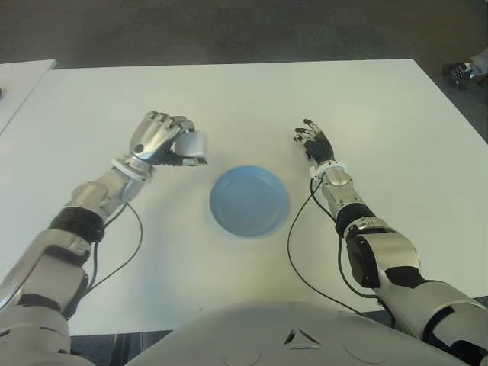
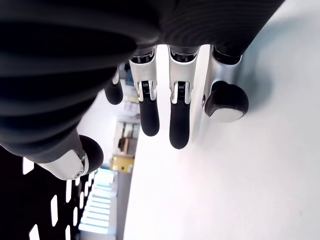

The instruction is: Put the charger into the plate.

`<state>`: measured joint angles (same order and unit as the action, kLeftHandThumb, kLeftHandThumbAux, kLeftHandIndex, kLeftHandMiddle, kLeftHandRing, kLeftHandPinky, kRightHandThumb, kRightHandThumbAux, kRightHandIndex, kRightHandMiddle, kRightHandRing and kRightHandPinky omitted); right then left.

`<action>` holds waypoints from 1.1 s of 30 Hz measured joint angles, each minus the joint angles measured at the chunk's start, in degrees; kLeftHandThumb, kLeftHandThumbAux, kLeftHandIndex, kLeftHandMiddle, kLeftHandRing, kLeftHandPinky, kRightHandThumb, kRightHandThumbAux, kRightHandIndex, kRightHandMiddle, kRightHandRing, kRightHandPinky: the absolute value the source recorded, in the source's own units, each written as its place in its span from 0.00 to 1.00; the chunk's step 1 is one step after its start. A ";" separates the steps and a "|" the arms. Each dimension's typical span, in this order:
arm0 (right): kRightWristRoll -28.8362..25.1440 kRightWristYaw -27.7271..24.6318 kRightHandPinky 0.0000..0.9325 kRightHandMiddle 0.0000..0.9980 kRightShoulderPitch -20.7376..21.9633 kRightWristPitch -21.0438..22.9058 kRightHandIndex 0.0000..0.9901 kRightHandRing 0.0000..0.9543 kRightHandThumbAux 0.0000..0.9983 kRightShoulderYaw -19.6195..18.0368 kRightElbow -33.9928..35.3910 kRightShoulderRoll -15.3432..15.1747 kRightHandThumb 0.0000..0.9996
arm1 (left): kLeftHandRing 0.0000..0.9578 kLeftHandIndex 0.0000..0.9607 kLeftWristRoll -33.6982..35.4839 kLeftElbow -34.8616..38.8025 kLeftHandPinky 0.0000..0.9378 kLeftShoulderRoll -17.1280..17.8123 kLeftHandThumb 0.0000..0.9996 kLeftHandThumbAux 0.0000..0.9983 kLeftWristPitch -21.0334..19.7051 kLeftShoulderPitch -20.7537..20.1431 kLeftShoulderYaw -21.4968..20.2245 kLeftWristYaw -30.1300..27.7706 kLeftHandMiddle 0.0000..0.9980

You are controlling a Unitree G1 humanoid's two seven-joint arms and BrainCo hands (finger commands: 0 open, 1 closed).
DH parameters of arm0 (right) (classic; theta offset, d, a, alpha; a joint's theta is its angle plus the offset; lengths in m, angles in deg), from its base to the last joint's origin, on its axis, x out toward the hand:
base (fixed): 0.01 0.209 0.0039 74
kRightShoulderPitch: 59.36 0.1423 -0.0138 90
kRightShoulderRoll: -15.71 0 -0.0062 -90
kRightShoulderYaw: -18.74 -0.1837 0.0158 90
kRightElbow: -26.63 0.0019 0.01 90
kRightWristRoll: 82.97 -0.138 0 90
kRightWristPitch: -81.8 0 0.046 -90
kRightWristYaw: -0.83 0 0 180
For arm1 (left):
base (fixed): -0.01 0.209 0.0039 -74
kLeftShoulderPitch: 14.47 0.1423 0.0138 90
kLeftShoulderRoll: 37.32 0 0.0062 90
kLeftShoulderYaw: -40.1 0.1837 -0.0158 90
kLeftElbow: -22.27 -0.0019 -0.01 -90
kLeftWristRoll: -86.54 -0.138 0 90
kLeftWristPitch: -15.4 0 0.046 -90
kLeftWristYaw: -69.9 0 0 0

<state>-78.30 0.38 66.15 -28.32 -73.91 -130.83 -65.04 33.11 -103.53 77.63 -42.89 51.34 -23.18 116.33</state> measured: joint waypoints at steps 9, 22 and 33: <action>0.00 -0.01 0.29 0.24 -0.43 -1.54 0.00 0.30 0.57 -0.01 -0.37 0.29 0.08 | 0.91 0.79 -1.44 -0.80 0.93 -5.15 0.41 0.73 0.44 -1.87 3.02 -2.93 0.88; -0.07 -0.28 0.30 0.25 -0.93 -3.73 0.00 0.31 0.56 -0.26 -0.84 0.76 0.09 | 0.92 0.80 -2.43 1.73 0.95 -11.69 0.39 0.77 -0.58 1.22 6.46 -5.71 0.89; -0.07 -0.52 0.30 0.25 -1.14 -5.11 0.00 0.31 0.56 -0.32 -1.28 1.08 0.09 | 0.92 0.75 -2.41 0.86 0.94 -13.88 0.49 0.77 1.50 2.17 7.33 -4.77 0.87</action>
<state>-78.37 -0.14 65.01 -33.43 -74.23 -132.12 -63.95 30.70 -102.67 63.75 -41.40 53.52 -15.85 111.56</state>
